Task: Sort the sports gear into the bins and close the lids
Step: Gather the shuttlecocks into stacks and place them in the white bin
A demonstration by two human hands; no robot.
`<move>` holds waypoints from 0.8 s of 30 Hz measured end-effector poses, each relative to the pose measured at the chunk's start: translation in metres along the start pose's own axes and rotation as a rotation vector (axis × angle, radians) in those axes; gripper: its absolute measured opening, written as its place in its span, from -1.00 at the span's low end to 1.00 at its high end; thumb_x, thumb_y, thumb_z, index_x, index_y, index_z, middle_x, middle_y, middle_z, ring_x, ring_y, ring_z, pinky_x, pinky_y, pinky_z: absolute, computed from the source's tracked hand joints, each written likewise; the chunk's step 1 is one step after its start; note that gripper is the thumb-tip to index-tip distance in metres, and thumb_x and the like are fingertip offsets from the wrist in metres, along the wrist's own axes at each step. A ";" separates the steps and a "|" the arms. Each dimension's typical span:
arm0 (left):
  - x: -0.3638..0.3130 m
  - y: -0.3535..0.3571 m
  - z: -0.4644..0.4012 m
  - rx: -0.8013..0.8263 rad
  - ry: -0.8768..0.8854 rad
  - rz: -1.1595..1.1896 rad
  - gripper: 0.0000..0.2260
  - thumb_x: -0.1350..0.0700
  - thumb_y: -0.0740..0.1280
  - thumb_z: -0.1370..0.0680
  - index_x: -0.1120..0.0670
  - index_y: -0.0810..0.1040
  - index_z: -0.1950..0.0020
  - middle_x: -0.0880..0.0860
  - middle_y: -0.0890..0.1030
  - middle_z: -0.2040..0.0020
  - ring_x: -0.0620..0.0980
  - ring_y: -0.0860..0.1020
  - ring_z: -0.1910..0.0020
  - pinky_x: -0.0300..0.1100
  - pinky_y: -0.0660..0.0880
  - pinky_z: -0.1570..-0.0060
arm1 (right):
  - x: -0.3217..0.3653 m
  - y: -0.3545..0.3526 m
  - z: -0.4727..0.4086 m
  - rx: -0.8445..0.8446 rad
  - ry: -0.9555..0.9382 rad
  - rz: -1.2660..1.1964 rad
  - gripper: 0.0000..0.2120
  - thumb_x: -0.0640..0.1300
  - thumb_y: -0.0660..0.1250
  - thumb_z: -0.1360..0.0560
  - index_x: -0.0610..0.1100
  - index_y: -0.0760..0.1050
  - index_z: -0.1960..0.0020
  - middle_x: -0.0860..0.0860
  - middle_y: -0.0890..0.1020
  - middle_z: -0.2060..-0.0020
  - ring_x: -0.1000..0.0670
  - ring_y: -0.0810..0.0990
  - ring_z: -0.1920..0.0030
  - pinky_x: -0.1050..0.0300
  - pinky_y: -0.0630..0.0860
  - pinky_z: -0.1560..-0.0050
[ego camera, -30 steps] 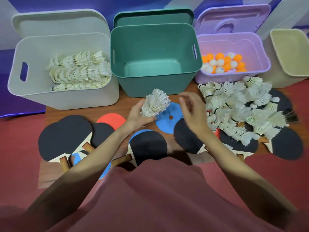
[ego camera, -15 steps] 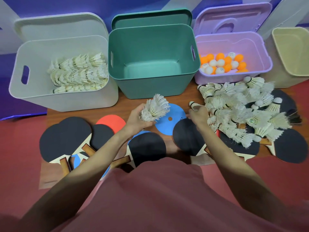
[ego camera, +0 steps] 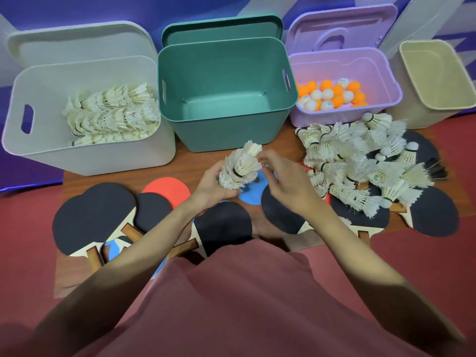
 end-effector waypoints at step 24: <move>-0.017 0.043 -0.003 0.081 -0.184 0.147 -0.53 0.32 0.49 -0.39 0.16 0.50 -0.28 0.00 0.64 -0.06 -0.32 0.59 0.21 -0.44 0.48 0.28 | -0.129 -0.002 0.055 0.238 0.400 0.476 -0.59 -0.33 0.24 -0.41 -0.16 0.44 -0.25 -0.08 0.48 -0.15 -0.25 0.56 -0.04 -0.06 0.54 0.16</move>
Point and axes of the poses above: each hand's wrist, its own z-axis away from the middle knuckle, its own y-axis out of the palm, x = y × z, the point moved 1 cm from there along -z, towards the middle knuckle
